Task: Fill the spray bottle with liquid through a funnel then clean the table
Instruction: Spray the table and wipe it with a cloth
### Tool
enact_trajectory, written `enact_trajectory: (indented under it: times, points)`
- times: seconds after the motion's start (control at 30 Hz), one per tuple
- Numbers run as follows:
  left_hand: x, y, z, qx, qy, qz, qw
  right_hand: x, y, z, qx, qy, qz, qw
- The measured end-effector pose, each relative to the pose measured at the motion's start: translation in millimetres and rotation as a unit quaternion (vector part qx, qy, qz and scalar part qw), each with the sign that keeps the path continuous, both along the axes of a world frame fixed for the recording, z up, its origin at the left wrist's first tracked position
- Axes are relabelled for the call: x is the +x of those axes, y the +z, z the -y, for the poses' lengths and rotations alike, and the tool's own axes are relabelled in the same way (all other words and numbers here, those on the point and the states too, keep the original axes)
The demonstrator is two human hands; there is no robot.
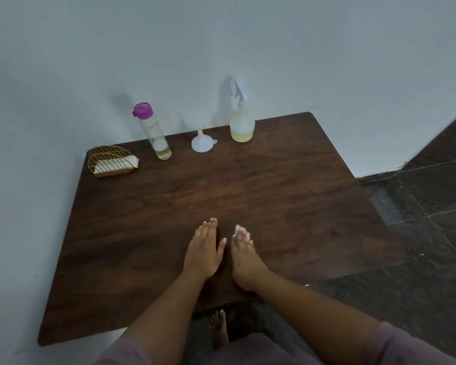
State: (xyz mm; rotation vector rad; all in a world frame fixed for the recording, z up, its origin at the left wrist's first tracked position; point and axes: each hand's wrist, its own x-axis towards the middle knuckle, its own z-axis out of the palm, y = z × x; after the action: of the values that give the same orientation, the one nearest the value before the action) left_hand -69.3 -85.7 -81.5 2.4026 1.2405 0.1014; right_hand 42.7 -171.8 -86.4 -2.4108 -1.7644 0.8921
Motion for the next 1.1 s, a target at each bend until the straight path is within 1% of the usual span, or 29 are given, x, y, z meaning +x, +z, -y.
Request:
enact_trajectory:
  times: [0.07, 0.1, 0.13, 0.17, 0.2, 0.23, 0.27, 0.3, 0.37, 0.4, 0.47, 0.53, 0.63, 0.73, 0.77, 0.8, 0.87, 0.97, 1.03, 1.1]
  points:
    - [-4.4, -1.5, 5.3, 0.0, 0.005, -0.012, 1.0, 13.9, 6.4, 7.5, 0.012, 0.111, -0.003, 0.994]
    - [-7.0, -2.3, 8.7, -0.002, 0.009, -0.018, 1.0, 28.3, 4.8, 12.6, 0.028, 0.141, 0.007, 0.99]
    - [-9.7, -3.1, 12.3, -0.003, 0.014, -0.023, 1.0, 46.0, 4.6, 17.9, 0.042, 0.136, -0.013, 0.99]
    - [-12.5, -3.8, 15.7, -0.003, 0.018, -0.027, 0.999, 64.2, 5.3, 22.2, 0.05, 0.11, -0.03, 0.992]
    - [-14.9, -4.1, 18.2, -0.004, 0.021, -0.029, 0.999, 82.6, 8.0, 27.8, 0.063, 0.048, -0.05, 0.996]
    - [-16.6, -3.3, 20.4, -0.005, 0.024, -0.031, 0.999, 102.4, 8.3, 34.5, 0.082, -0.016, -0.042, 0.996]
    - [-18.3, -3.5, 22.1, -0.003, 0.024, -0.035, 0.999, 120.4, 6.8, 41.0, 0.079, -0.089, -0.027, 0.993]
    - [-19.3, -3.0, 24.1, 0.0, 0.025, -0.04, 0.999, 133.0, 6.0, 45.5, 0.061, -0.162, -0.014, 0.985]
    - [-20.0, -2.3, 27.8, -0.003, 0.027, -0.053, 0.998, 141.2, 6.0, 49.2, 0.04, -0.289, 0.002, 0.957]
    - [-19.2, -1.5, 30.1, -0.008, 0.028, -0.062, 0.998, 136.0, 6.9, 48.6, 0.03, -0.308, -0.001, 0.951]
    - [-16.0, 1.0, 35.0, -0.021, 0.033, -0.086, 0.995, 109.3, 3.7, 52.5, 0.032, -0.277, 0.02, 0.96]
    - [-11.9, 3.6, 38.0, -0.028, 0.038, -0.107, 0.993, 80.1, 3.8, 49.9, 0.005, -0.193, 0.01, 0.981]
    - [-8.7, 5.8, 39.6, -0.034, 0.044, -0.117, 0.992, 41.0, -3.2, 55.5, 0.055, -0.088, -0.004, 0.995]
    - [-10.2, 7.7, 41.1, -0.045, 0.042, -0.117, 0.991, 38.3, -2.8, 56.8, 0.039, 0.053, 0.016, 0.998]
    - [-11.6, 8.1, 42.6, -0.048, 0.042, -0.119, 0.991, 45.7, 4.7, 54.2, 0.04, 0.067, 0.022, 0.997]
    - [-13.4, 7.8, 44.6, -0.044, 0.044, -0.121, 0.991, 56.5, 11.7, 49.2, 0.049, 0.059, 0.032, 0.997]
    - [-16.7, 6.9, 50.2, -0.015, 0.055, -0.122, 0.991, 82.8, 27.2, 39.6, 0.059, 0.011, 0.064, 0.996]
    - [-23.6, 5.4, 58.4, 0.001, 0.075, -0.117, 0.99, 113.2, 41.6, 33.8, 0.07, -0.044, 0.133, 0.988]
    - [-30.6, 5.1, 61.7, 0.002, 0.087, -0.122, 0.989, 120.7, 38.4, 30.0, 0.072, -0.097, 0.144, 0.982]
    - [-37.3, 5.8, 61.3, -0.008, 0.11, -0.111, 0.988, 114.0, 29.4, 23.9, 0.097, -0.161, 0.116, 0.975]
